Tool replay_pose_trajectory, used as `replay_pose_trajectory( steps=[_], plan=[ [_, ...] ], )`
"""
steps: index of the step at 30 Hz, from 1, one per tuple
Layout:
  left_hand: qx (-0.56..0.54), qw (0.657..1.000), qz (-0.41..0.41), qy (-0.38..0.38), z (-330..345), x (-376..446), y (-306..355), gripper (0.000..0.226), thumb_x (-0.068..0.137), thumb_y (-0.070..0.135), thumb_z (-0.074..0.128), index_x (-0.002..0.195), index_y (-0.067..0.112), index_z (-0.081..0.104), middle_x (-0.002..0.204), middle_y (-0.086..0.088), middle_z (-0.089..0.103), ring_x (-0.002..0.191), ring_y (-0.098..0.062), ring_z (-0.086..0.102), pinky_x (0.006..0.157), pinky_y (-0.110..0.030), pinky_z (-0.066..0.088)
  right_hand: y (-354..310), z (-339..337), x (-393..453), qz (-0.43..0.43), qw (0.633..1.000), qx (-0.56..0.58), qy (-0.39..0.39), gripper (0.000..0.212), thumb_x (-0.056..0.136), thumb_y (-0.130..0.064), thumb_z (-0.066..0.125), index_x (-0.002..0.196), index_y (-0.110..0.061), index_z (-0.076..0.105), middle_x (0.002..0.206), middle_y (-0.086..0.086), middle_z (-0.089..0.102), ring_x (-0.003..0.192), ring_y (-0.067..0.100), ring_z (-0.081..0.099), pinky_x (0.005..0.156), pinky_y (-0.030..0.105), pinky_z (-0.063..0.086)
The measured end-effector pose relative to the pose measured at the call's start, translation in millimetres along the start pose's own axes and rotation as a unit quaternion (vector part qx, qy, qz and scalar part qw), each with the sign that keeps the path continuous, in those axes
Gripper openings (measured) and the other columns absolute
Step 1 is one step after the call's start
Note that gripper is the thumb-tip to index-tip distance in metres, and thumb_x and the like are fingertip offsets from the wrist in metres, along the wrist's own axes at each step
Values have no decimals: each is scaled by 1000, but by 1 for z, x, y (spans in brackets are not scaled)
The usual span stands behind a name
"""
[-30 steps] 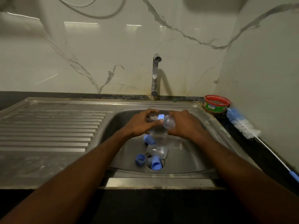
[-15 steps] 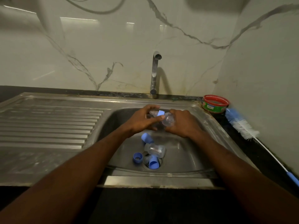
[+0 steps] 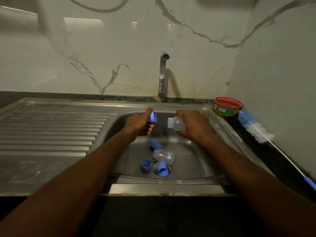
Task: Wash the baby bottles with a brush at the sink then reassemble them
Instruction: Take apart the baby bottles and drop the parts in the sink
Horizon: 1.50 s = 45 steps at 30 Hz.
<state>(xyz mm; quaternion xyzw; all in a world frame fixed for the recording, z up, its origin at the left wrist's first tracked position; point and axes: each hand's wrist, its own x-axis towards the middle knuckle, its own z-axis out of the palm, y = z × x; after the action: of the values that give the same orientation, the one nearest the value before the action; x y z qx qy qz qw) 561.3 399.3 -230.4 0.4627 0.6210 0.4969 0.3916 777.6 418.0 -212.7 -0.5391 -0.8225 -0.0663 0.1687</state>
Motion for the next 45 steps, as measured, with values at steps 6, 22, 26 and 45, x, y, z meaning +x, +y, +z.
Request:
replay_pose_trajectory(
  steps=[6, 22, 26, 45],
  plan=[
    [68, 993, 59, -80, 9, -4, -6, 35, 91, 39, 72, 111, 11, 66, 99, -9, 74, 80, -16, 76, 67, -25, 61, 4, 18, -6, 39, 977, 12, -208, 87, 64, -59, 88, 136, -26, 53, 133, 1, 58, 113, 19, 55, 94, 37, 48],
    [186, 941, 271, -75, 9, 3, -11, 53, 63, 51, 91, 106, 29, 69, 97, 8, 76, 92, -7, 72, 85, -39, 60, -20, 20, 10, 141, 798, 577, -101, 25, 95, -27, 68, 106, -5, 71, 87, 9, 73, 76, 18, 70, 69, 37, 60],
    [73, 964, 199, -158, 15, -2, -3, 50, 78, 24, 88, 123, 17, 67, 109, 1, 76, 102, -12, 73, 87, -27, 59, -13, 18, 12, 162, 775, 609, -61, 19, 92, -19, 72, 100, -1, 71, 79, 11, 73, 70, 19, 67, 63, 28, 58],
    [109, 975, 171, -88, 23, -10, -2, 17, 94, 25, 70, 85, 11, 74, 71, 1, 74, 66, -2, 70, 64, -12, 52, -17, 9, 1, 178, 773, 605, -66, 19, 90, -17, 75, 79, -3, 70, 69, 12, 70, 57, 13, 66, 58, 25, 60]
  ],
)
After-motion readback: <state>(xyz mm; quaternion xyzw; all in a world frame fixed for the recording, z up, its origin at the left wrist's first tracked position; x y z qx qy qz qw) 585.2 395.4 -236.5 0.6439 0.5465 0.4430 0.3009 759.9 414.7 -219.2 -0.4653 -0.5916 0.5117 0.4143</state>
